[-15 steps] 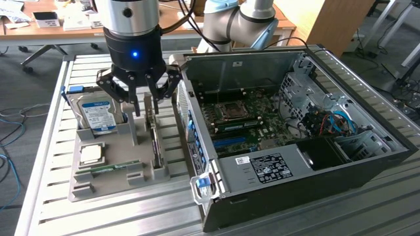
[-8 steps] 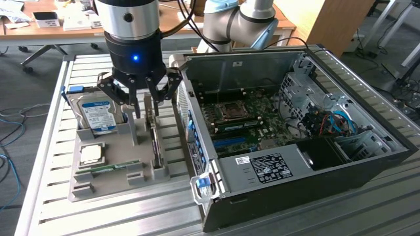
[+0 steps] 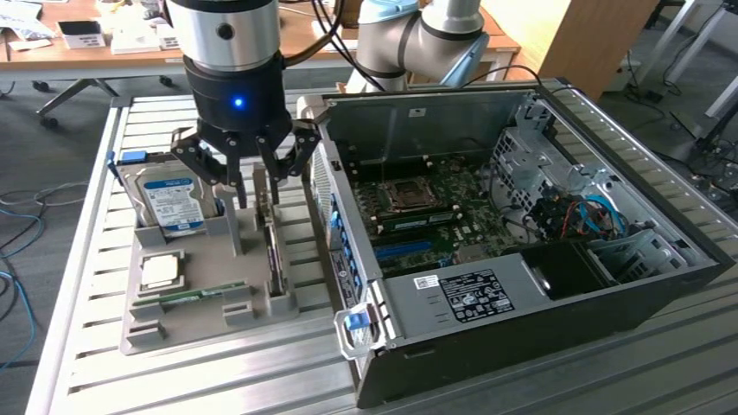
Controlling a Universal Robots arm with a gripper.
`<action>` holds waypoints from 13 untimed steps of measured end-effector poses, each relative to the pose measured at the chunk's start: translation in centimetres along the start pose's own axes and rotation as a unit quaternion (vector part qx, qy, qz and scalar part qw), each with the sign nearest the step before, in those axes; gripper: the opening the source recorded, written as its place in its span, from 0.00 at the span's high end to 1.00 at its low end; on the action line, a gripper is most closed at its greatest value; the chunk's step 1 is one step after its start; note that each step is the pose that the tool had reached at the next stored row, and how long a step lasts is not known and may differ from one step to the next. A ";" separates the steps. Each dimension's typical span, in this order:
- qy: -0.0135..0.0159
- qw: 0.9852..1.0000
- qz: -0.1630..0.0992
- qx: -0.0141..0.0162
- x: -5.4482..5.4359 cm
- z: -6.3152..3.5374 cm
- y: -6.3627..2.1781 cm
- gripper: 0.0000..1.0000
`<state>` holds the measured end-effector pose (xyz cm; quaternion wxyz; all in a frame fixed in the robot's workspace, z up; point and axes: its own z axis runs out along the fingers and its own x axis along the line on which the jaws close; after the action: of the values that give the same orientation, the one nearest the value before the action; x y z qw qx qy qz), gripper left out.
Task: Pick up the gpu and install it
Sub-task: 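Pick up the gpu and move the gpu toward the slot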
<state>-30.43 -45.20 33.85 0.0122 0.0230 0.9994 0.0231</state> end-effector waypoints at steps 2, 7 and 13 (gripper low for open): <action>0.000 1.000 0.000 0.000 0.0 0.02 0.00 0.58; 0.000 1.000 0.000 0.000 0.0 0.03 0.00 0.58; 0.000 1.000 0.000 0.000 0.0 0.39 -0.02 0.58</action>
<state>-30.43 -45.20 33.46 0.0122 0.0230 0.9994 0.0231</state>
